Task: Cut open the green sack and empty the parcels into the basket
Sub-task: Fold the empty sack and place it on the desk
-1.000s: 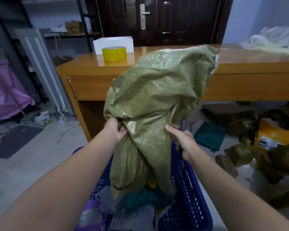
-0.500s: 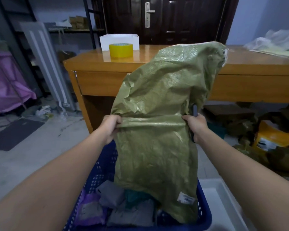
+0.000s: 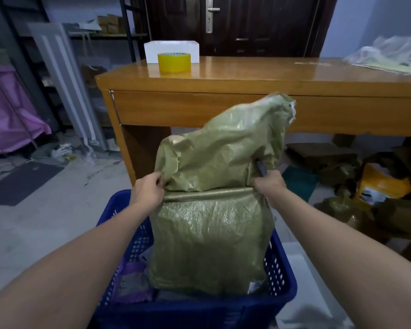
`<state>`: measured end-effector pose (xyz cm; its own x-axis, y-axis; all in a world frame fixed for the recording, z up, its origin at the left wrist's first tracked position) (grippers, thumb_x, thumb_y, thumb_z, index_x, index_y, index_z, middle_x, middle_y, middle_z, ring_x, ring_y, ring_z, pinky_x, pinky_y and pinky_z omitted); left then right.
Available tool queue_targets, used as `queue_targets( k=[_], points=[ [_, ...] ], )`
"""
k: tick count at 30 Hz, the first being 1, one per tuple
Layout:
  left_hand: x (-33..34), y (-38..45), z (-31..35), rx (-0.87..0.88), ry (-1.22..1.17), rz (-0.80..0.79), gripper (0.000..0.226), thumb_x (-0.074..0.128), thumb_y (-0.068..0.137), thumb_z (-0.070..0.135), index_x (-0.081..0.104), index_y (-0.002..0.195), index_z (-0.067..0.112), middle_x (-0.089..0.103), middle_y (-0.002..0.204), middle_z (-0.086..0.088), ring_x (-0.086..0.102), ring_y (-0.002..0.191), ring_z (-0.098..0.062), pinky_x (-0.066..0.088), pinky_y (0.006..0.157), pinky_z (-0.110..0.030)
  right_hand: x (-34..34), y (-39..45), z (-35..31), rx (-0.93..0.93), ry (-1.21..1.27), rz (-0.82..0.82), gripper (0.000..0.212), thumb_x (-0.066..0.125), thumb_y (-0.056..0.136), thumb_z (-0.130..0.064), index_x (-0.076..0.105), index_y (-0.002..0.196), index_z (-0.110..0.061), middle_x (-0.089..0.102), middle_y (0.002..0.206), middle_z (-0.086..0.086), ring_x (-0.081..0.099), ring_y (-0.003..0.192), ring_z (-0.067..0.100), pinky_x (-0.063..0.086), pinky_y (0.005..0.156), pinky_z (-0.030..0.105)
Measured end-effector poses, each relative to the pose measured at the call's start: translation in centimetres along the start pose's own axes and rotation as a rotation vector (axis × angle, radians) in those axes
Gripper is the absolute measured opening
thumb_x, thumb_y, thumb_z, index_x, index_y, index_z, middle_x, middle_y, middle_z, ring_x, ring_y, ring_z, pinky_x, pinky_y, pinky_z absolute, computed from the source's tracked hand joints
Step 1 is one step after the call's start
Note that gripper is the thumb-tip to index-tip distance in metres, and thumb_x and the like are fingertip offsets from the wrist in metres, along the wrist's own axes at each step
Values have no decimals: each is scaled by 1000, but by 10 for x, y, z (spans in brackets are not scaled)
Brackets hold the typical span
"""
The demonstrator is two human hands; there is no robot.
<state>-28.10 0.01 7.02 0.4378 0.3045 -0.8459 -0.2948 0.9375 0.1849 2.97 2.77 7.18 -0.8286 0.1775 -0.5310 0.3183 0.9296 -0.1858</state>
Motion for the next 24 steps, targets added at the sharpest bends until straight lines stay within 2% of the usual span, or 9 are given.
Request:
queue_targets(
  k=[5,8,12,14,17,18,19,21,24],
  points=[
    [6,-5,-19,-166,107,-198,29,51,94,17,52,65,13,56,74,-8,52,66,-24,36,50,-29,3,-11,11,20,-228,-124,40,61,83,-42,62,102,-6,67,105,11,65,94,31,56,89,41],
    [5,-12,-14,-195,144,-312,19,48,93,18,61,86,6,59,79,-8,60,75,-26,49,61,-33,7,-13,15,52,-299,-263,53,71,72,-39,63,113,-7,68,108,10,67,93,28,57,90,43],
    [7,-26,-7,-234,281,-579,54,37,97,50,60,122,8,65,103,-9,63,108,-30,52,92,-38,17,-16,22,98,-446,-435,77,78,69,-37,52,134,-5,65,119,13,68,102,29,57,92,43],
    [4,-23,-3,-157,438,-434,72,29,86,70,59,125,17,59,124,-9,52,121,-32,45,99,-44,18,-15,21,72,-464,-435,79,76,69,-45,53,133,-5,66,119,11,67,102,29,57,92,43],
    [-19,-24,29,264,187,146,36,38,89,48,54,77,19,54,84,2,51,87,-21,44,77,-37,17,-14,14,0,-526,-392,72,70,76,-44,52,135,-7,64,119,10,66,98,26,57,87,36],
    [-20,-28,43,428,71,145,33,39,91,40,51,69,19,51,74,5,48,78,-17,42,71,-35,17,-14,12,-23,-549,-383,70,68,79,-41,50,137,-8,62,121,10,64,97,25,57,82,33],
    [-18,-35,61,548,-1,52,33,39,93,36,54,70,18,53,75,6,49,76,-13,42,70,-33,19,-15,10,-42,-569,-389,66,68,80,-37,51,136,-7,62,116,10,63,94,24,55,75,31],
    [6,-35,78,642,12,-187,26,43,96,30,66,103,21,60,108,4,53,101,-10,45,88,-34,25,-20,6,-98,-584,-415,42,69,82,-28,58,114,-3,58,86,6,58,77,21,45,56,26],
    [45,-24,78,373,-68,-531,53,48,96,29,36,147,37,32,154,0,35,138,-21,31,112,-36,30,-21,5,-160,-422,-453,24,69,84,-15,48,72,-11,46,64,3,45,55,16,34,49,26]
  ],
)
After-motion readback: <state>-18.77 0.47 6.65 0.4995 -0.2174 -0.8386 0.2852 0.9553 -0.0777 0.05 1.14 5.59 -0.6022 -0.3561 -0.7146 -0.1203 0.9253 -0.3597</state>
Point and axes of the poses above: each hand's wrist, its own y-axis towards the middle knuckle, its own x-axis out of the palm, z = x × y, the point moved 5 cm from there along y, towards the middle knuckle
